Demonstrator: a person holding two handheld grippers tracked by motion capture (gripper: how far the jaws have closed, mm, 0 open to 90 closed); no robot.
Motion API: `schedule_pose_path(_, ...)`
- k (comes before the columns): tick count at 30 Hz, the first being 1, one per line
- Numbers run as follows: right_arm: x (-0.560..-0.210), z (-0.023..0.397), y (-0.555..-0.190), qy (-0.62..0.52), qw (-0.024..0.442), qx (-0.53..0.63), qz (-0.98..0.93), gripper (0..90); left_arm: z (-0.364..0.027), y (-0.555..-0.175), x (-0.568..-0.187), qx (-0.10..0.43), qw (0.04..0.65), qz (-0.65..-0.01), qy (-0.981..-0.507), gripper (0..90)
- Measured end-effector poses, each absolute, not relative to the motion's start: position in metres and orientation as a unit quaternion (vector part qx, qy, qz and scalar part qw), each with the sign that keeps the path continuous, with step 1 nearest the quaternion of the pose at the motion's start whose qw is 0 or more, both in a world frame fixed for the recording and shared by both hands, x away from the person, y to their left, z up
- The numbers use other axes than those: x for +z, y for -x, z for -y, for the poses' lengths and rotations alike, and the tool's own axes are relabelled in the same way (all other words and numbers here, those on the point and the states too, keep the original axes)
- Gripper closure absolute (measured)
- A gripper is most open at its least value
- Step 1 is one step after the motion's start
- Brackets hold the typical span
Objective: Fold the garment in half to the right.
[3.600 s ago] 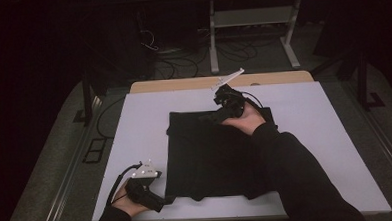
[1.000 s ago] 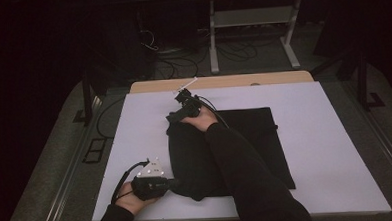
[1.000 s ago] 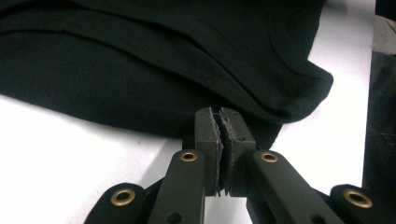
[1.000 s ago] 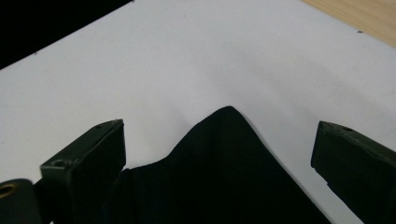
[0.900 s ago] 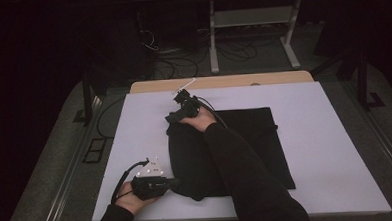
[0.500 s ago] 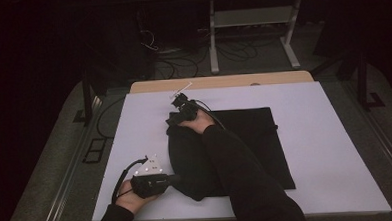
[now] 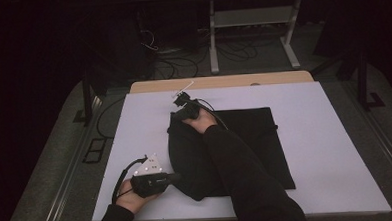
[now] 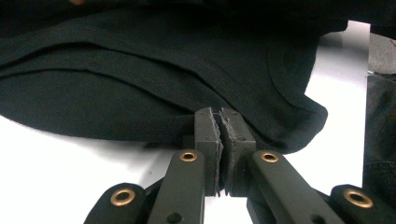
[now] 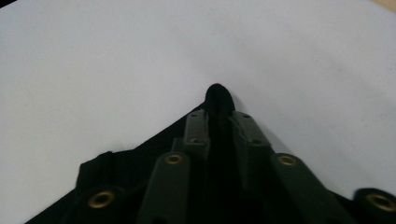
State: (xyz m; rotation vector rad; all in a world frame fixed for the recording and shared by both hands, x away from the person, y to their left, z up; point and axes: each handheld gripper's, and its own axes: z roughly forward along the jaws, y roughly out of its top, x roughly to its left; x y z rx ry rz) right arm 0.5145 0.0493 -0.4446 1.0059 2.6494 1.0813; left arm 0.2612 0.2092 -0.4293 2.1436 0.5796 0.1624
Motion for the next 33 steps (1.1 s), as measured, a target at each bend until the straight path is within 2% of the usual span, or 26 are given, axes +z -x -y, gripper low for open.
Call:
schedule_pose_path(7,-0.44,-0.048,-0.513,-0.326,0.051,0.348,-0.878,82.0,-0.208,-0.261,-0.429,0.068,0.441,-0.232,-0.864,84.9)
schedule_pose_path(17,-0.43,-0.041,-0.51,-0.323,0.044,0.363,-0.873,82.3,-0.207,-0.26,-0.427,0.072,0.443,-0.232,-0.863,85.0)
schedule_pose_path(33,-0.4,-0.005,-0.5,-0.323,0.054,0.405,-0.854,82.4,-0.202,-0.257,-0.418,0.078,0.46,-0.222,-0.856,85.0)
